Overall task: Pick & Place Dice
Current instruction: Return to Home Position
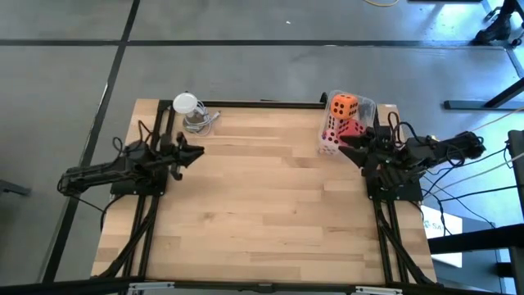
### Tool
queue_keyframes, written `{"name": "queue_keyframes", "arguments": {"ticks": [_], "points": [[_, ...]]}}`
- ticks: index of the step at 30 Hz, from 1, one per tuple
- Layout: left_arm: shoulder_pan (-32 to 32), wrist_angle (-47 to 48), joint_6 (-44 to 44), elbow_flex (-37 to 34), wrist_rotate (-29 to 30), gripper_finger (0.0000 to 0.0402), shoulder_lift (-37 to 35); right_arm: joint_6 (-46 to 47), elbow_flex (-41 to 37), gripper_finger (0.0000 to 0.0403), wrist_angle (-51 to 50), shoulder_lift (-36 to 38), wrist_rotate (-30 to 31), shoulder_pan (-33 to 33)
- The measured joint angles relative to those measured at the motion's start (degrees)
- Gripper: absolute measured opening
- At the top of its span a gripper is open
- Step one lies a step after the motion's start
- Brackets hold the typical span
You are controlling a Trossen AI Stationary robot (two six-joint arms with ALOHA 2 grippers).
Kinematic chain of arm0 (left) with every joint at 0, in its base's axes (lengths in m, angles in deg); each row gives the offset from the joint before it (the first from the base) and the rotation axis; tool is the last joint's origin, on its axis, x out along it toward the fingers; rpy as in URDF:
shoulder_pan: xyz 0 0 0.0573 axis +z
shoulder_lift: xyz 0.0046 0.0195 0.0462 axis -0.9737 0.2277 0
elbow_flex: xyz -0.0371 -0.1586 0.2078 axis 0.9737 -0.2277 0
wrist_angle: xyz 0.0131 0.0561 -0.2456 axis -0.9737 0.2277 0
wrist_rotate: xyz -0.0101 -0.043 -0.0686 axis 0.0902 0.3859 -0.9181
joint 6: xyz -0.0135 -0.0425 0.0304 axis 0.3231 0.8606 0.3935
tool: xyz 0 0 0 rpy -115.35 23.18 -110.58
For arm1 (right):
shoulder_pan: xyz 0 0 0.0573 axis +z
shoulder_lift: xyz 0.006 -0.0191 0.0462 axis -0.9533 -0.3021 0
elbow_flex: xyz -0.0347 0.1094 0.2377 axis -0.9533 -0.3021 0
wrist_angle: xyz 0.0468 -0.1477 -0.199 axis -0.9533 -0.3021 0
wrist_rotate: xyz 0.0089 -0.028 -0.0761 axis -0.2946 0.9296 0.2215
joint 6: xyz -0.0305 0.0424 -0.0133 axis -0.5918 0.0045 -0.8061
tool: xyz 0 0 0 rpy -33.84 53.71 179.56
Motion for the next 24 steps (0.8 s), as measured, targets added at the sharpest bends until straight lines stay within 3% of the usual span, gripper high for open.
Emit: {"name": "queue_keyframes", "arguments": {"ticks": [4, 10, 18, 24], "points": [[0.0, -0.36, -0.02, -1.85, 0.13, 0.0065, 0.0, -1.35, 0.0, 0.0271, 0.0, 0.0, -0.01, 0.76], [0.0, 6.9, -2.61, -1.9, 2.51, 0.0065, 0.67, -4.62, 0.0, 0.0271, 0.0, -0.02, -0.29, 1.57], [0.11, 6.78, -2.01, -1.94, 5.9, 0.0065, 1.62, -12.93, 0.02, 0.0271, 1.24, -0.16, -6.43, 1.66], [0.11, 6.73, -2.05, -2.01, 5.93, 0.0065, 1.62, -17.27, 0.02, 0.0272, 5.77, -1.03, -2.64, 1.64]]}}
